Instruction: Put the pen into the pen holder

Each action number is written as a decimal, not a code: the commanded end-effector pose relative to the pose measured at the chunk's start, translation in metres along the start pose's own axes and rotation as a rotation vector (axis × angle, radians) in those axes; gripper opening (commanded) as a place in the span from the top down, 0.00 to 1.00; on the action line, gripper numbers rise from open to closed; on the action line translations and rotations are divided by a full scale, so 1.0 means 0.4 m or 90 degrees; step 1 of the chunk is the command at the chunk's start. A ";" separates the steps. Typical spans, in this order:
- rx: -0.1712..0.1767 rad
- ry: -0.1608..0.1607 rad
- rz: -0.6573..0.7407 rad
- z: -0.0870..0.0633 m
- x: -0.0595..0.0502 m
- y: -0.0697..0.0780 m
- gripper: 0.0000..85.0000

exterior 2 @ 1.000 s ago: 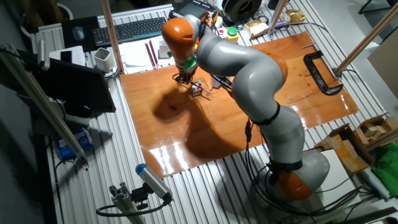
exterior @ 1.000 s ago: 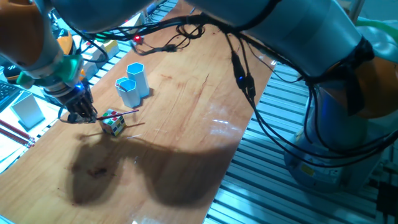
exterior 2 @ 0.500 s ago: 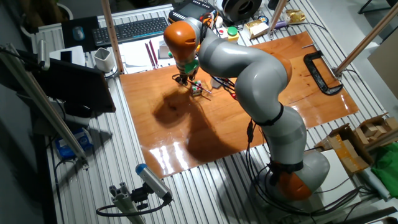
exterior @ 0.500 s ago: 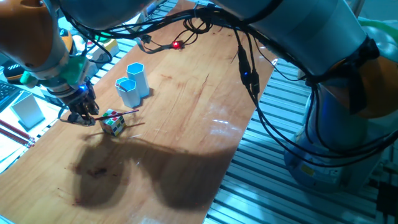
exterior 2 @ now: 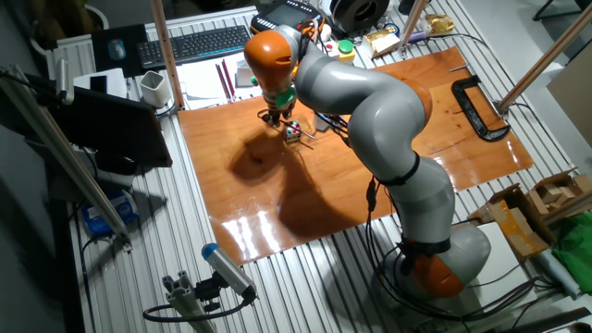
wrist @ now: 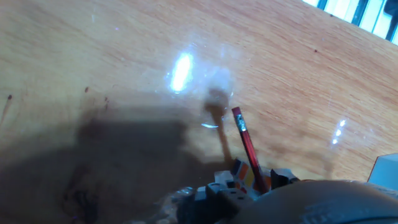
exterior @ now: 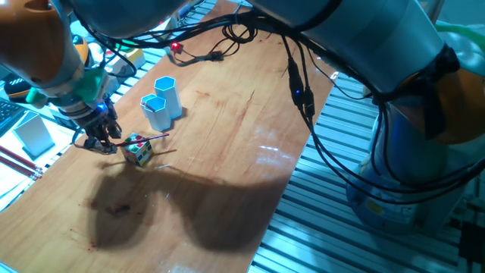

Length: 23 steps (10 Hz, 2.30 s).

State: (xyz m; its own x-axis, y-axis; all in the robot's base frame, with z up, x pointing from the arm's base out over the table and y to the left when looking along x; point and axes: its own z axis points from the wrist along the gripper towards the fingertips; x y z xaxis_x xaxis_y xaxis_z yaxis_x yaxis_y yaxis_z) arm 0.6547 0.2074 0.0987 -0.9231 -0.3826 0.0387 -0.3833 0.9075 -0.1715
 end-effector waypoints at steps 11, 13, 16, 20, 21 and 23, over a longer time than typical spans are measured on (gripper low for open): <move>-0.015 0.026 -0.028 0.046 -0.013 -0.014 0.60; -0.015 0.026 -0.034 0.051 -0.017 -0.015 0.62; -0.014 0.026 -0.035 0.052 -0.022 -0.013 0.68; -0.012 0.025 -0.035 0.056 -0.028 -0.010 0.74; -0.011 0.024 -0.035 0.055 -0.029 -0.009 0.78; -0.013 0.030 -0.035 0.033 -0.031 -0.009 0.99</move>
State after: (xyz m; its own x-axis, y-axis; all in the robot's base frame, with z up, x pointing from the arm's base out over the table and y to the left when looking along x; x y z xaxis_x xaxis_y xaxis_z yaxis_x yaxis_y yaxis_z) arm 0.6677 0.2063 0.0857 -0.9010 -0.4234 0.0941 -0.4333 0.8890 -0.1480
